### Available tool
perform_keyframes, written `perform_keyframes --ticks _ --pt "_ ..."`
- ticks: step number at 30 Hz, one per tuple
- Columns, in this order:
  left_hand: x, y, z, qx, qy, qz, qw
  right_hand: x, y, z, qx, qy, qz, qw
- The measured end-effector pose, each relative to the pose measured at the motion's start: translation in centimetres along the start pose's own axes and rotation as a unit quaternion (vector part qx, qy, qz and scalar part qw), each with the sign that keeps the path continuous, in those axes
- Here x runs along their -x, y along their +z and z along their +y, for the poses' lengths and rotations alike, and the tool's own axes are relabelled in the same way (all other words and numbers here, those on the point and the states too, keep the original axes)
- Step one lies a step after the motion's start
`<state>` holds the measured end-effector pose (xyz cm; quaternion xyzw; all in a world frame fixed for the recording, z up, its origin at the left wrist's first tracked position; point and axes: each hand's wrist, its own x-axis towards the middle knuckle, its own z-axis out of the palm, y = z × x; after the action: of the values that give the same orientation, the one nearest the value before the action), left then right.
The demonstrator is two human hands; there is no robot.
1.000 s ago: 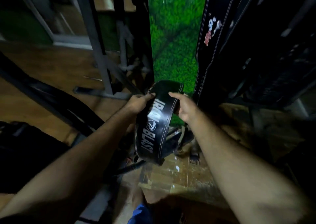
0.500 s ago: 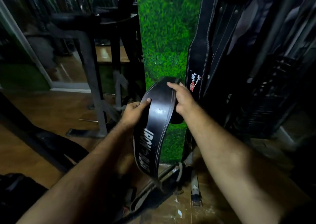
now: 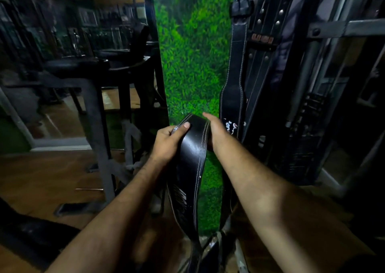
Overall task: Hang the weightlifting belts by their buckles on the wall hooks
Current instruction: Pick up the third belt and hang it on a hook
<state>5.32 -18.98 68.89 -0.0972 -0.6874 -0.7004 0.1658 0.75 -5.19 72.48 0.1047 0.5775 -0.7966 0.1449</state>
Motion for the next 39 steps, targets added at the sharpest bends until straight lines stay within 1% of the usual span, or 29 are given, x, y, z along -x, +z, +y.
perform_keyframes --ticks 2,4,6,9,11,13,15,17,18,20,21,22,23,25,27,29,31,33,35,39 --pt "-0.2 -0.5 0.1 -0.005 -0.013 -0.030 0.999 -0.5 0.1 -0.7 -0.042 0.005 0.017 0.999" --pt "-0.4 -1.0 -0.5 -0.022 -0.037 -0.043 0.998 -1.2 0.2 -1.9 -0.054 -0.040 0.034 0.997" --pt "-1.0 -0.9 -0.8 -0.034 -0.050 -0.050 0.997 -1.5 0.4 -2.8 -0.050 -0.132 0.042 0.989" --pt "-2.8 1.4 0.2 -0.060 -0.027 -0.026 0.997 -1.7 1.2 -3.4 -0.004 -0.268 0.029 0.963" --pt "-3.6 3.4 1.3 -0.055 -0.004 -0.001 0.998 -1.5 1.2 -4.1 0.009 -0.319 0.018 0.948" --pt "-4.0 4.4 1.6 -0.056 0.025 -0.006 0.998 -1.2 0.3 -5.8 -0.026 -0.313 0.004 0.949" --pt "-4.0 4.8 1.7 -0.069 0.060 -0.036 0.995 -1.3 -0.9 -8.0 -0.072 -0.243 0.000 0.967" --pt "-4.5 5.2 1.8 -0.059 0.058 -0.051 0.995 -1.8 -1.8 -9.4 -0.083 -0.154 -0.005 0.984" --pt "-4.7 5.5 1.8 -0.054 0.051 -0.048 0.996 -2.2 -2.1 -9.5 -0.090 -0.130 -0.017 0.987" --pt "-4.9 6.3 2.4 -0.042 0.029 -0.039 0.998 -2.7 -2.5 -9.7 -0.107 -0.116 -0.016 0.987" --pt "-5.1 6.6 2.5 -0.029 0.017 -0.044 0.998 -2.9 -2.6 -9.9 -0.119 -0.123 -0.010 0.985" --pt "-5.4 6.8 2.6 -0.023 0.005 -0.054 0.998 -2.8 -2.8 -10.3 -0.131 -0.135 -0.020 0.982" --pt "-5.6 6.7 2.7 -0.028 -0.004 -0.061 0.998 -3.0 -2.9 -10.7 -0.146 -0.149 -0.041 0.977" --pt "-6.0 6.8 3.1 -0.042 -0.024 -0.072 0.996 -2.8 -3.1 -12.1 -0.138 -0.173 -0.078 0.972" --pt "-6.3 6.9 3.3 -0.043 -0.032 -0.079 0.995 -2.6 -3.5 -13.7 -0.090 -0.202 -0.069 0.973" --pt "-6.7 7.6 3.4 -0.044 -0.035 -0.062 0.997 -3.1 -4.1 -15.3 -0.021 -0.246 -0.038 0.968" --pt "-7.1 8.5 3.7 -0.048 -0.038 -0.034 0.998 -3.4 -4.7 -16.2 0.025 -0.269 -0.034 0.962" --pt "-7.8 9.4 4.2 -0.074 -0.013 -0.007 0.997 -3.3 -4.5 -16.5 0.038 -0.286 -0.048 0.956" --pt "-8.5 10.5 5.0 -0.103 0.029 0.015 0.994 -3.1 -4.0 -16.2 0.055 -0.321 -0.060 0.943" --pt "-9.5 12.7 7.3 -0.054 0.078 0.038 0.995 -3.1 -3.4 -15.8 0.103 -0.408 -0.080 0.904"
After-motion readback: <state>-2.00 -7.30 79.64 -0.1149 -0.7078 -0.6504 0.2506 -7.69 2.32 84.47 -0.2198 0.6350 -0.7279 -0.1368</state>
